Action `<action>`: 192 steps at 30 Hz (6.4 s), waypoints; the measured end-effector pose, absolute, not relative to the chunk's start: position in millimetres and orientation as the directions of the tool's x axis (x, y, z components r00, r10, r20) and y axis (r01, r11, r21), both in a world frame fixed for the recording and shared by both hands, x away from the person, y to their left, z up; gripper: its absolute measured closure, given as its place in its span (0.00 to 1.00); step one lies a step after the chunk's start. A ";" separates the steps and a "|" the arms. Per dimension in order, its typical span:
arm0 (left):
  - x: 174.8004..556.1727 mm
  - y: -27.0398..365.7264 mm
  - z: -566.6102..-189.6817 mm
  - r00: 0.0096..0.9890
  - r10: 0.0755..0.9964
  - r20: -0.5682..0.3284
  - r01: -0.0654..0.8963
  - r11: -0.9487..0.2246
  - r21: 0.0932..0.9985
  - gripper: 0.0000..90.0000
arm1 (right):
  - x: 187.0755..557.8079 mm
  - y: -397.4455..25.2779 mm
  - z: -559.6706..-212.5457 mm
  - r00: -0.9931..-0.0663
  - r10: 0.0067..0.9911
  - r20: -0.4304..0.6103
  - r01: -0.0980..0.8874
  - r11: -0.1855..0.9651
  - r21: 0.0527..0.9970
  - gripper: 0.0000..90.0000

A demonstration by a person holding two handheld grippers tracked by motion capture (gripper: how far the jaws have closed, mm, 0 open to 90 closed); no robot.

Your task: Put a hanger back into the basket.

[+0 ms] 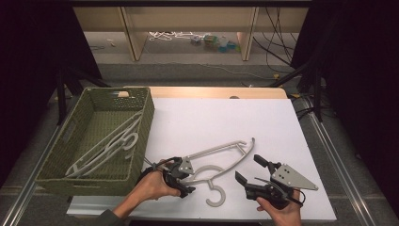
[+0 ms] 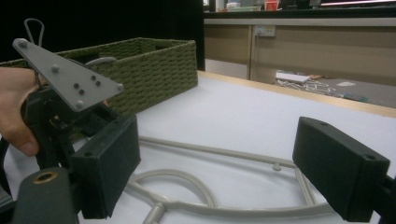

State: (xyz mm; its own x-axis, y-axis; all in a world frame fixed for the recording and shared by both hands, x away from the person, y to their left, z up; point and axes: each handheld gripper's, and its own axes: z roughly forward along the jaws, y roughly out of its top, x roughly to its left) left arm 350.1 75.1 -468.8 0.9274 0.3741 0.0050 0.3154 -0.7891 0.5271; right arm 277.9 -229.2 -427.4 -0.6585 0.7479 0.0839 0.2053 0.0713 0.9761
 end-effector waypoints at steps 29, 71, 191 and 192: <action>372.2 55.9 -461.2 0.941 0.335 -0.035 0.330 -0.895 0.299 0.84 | 278.6 -227.3 -427.7 -0.657 0.750 0.080 0.204 0.074 0.976 0.18; 392.4 106.3 -418.1 0.822 0.470 -0.321 0.543 -0.478 0.691 0.91 | 276.7 -238.5 -422.6 -0.623 0.775 0.102 0.195 0.028 0.980 0.18; 390.2 357.8 -391.2 0.647 0.708 -0.284 0.708 -0.419 0.568 0.90 | 280.9 -233.0 -429.7 -0.635 0.763 0.121 0.230 0.037 0.973 0.18; 390.6 356.8 -392.8 0.652 0.705 -0.279 0.706 -0.429 0.564 0.90 | 281.0 -233.0 -429.7 -0.634 0.763 0.124 0.230 0.033 0.973 0.18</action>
